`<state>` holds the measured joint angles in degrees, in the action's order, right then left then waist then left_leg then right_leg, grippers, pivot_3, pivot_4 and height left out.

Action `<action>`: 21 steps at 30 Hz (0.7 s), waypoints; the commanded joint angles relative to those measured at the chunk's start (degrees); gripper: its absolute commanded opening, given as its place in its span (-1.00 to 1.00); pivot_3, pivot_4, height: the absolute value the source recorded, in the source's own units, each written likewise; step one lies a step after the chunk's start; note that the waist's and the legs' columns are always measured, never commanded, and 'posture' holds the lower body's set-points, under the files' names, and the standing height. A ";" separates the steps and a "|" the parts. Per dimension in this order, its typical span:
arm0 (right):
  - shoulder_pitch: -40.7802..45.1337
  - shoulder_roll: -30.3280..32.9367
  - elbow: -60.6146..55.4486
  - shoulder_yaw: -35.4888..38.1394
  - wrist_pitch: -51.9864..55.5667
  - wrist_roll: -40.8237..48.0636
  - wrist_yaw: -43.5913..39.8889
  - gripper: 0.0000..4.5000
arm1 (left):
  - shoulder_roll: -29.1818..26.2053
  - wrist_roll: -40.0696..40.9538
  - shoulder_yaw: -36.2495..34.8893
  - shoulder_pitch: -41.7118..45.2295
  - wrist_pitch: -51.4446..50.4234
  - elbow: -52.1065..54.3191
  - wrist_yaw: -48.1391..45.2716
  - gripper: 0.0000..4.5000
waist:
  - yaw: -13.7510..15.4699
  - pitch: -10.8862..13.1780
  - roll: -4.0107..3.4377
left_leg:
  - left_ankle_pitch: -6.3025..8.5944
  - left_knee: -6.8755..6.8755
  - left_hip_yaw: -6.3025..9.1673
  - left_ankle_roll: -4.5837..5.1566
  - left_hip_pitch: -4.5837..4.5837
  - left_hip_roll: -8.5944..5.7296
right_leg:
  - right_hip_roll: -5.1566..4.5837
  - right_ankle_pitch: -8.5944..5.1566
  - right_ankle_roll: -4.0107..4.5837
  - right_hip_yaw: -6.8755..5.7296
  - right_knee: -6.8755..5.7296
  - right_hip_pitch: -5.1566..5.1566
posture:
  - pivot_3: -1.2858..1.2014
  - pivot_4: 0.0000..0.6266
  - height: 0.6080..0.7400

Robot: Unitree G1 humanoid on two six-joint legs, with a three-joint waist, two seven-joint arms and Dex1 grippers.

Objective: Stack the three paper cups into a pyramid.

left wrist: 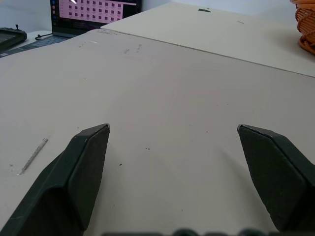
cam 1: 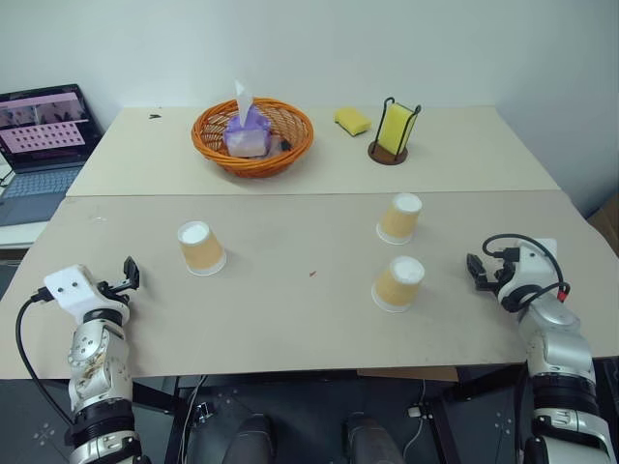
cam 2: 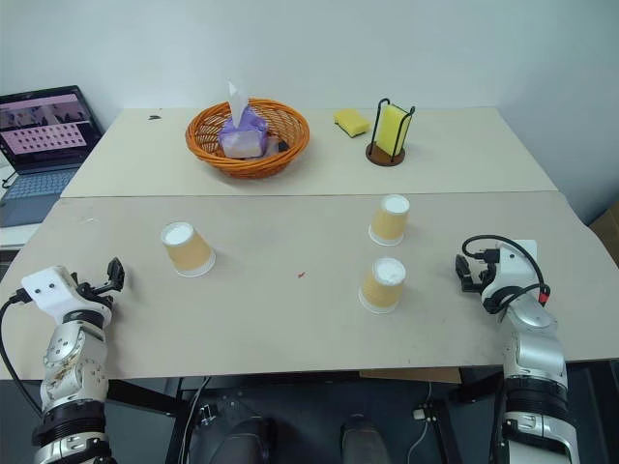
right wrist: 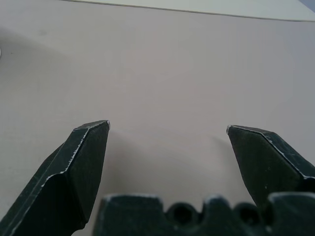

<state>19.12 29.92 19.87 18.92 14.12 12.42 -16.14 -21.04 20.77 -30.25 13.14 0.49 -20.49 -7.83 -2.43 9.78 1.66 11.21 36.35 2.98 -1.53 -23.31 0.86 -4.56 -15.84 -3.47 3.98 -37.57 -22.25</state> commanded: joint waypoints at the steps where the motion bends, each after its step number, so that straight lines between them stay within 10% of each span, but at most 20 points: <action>1: 0.90 0.35 -1.00 1.18 -1.99 0.23 0.37 1.00 | -0.81 1.43 -1.14 2.43 0.56 -0.44 0.08 0.96 | 0.01 0.00 0.00 | 0.00 0.00 0.00 0.00 0.00 0.00 | 0.00 0.00 0.00 0.00 0.00 0.00 | 0.03 -0.52 1.00; 10: 1.20 0.39 -0.21 0.98 -2.12 0.01 0.51 1.00 | -0.71 19.73 1.80 18.17 -17.01 18.41 -2.96 0.96 | 0.51 0.02 0.05 | -0.01 0.09 0.05 -0.02 -0.21 -0.05 | -0.06 0.01 -0.01 -0.08 0.05 -0.03 | 0.03 -0.52 1.00; 15: 0.32 0.25 -1.01 1.01 -1.88 0.09 0.60 1.00 | -6.15 24.42 16.36 11.07 -26.97 40.17 -17.41 0.96 | -0.23 -0.01 -0.05 | -0.01 0.01 0.01 -0.02 -0.19 -0.04 | -0.06 0.01 -0.01 -0.02 0.00 -0.03 | 0.03 -0.52 1.00; 21: -2.31 4.02 -2.83 1.73 -0.32 1.11 -4.05 1.00 | -12.33 15.19 22.88 -0.06 -22.29 41.85 -28.33 0.96 | -1.18 -0.12 -0.31 | -0.03 -0.24 -0.05 -0.01 0.27 0.10 | 0.18 -0.02 0.07 0.15 -0.08 0.03 | 0.03 -0.52 1.00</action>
<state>16.71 31.21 19.66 18.93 14.00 12.57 -17.91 -31.89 38.55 -7.69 14.11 -24.45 20.96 -32.84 -3.61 9.66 1.35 11.18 36.11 2.92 -1.54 -23.05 0.95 -4.39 -15.87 -3.38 4.15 -37.63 -22.21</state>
